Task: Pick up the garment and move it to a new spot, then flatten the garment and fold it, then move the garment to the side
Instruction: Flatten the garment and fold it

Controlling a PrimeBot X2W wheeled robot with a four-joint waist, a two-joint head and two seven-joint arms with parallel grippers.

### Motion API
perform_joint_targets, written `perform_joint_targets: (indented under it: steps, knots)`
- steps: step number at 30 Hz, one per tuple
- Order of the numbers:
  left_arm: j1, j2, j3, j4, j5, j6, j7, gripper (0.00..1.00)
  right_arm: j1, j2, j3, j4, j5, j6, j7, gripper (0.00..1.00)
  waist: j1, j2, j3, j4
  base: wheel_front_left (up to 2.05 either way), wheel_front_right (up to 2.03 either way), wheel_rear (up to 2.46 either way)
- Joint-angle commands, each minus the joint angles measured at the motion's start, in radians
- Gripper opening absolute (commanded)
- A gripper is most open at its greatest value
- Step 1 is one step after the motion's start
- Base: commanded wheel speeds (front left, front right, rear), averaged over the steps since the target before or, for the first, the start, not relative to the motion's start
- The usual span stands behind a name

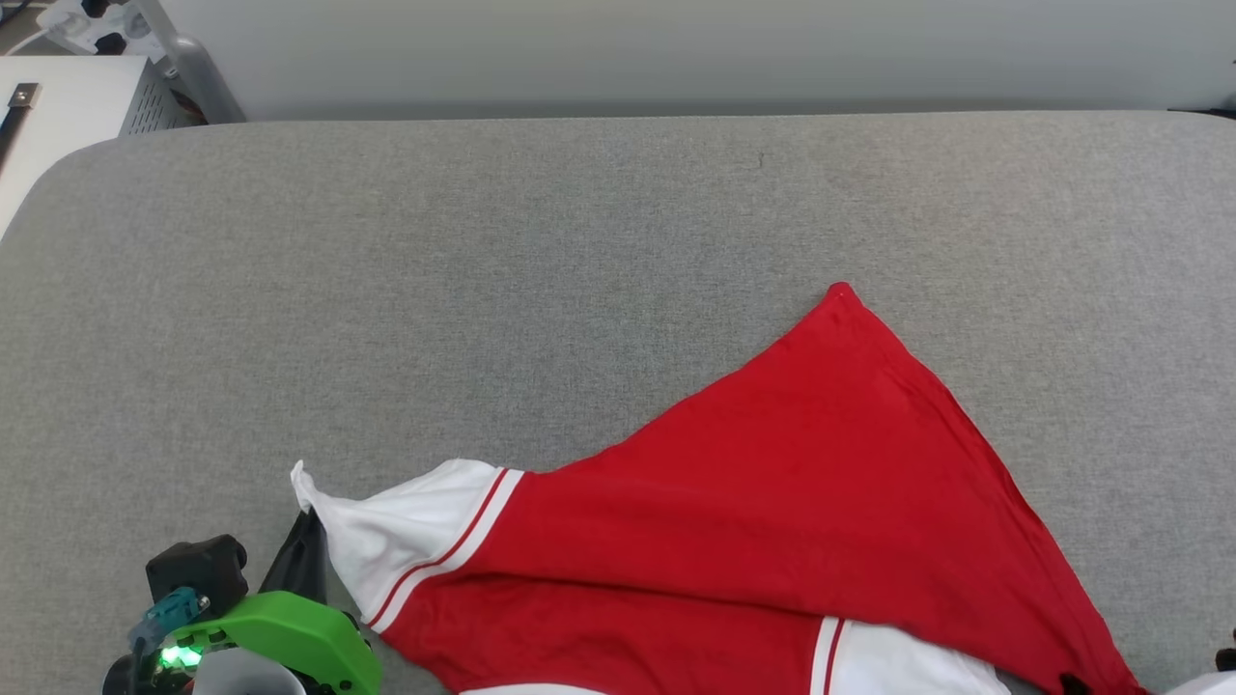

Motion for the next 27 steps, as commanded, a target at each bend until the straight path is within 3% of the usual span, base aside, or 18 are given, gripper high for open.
perform_joint_targets:
  steps: [1,10,16,22,27]
  knots:
    - [-0.009,0.004,0.000,-0.001,-0.005,0.000,0.000,0.00,-0.025,-0.007,0.015,0.018,-0.007,-0.002,-0.031,1.00,0.0001,0.0000,0.005,-0.003,0.00,0.00,0.00]
    - [-0.052,-0.007,-0.007,-0.001,0.004,-0.006,-0.003,0.00,-0.241,-0.063,0.078,0.114,-0.053,-0.002,-0.335,1.00,0.0001,0.0000,0.044,0.019,0.00,0.00,0.00]
    - [-0.093,-0.026,-0.026,0.009,0.016,-0.019,-0.006,0.00,-0.390,-0.128,0.150,0.164,-0.070,-0.002,-0.442,1.00,0.0001,0.0000,0.065,0.052,0.00,0.00,0.00]
    - [-0.146,-0.046,-0.050,0.016,0.037,-0.034,-0.008,0.00,-0.566,-0.227,0.279,0.223,-0.078,-0.002,-0.431,1.00,0.0001,0.0000,0.094,0.091,0.00,0.00,0.00]
    - [-0.192,-0.066,-0.077,0.021,0.058,-0.048,-0.007,0.00,-0.702,-0.318,0.433,0.291,-0.023,-0.002,-0.300,1.00,0.0001,0.0000,0.117,0.133,0.00,0.00,0.00]
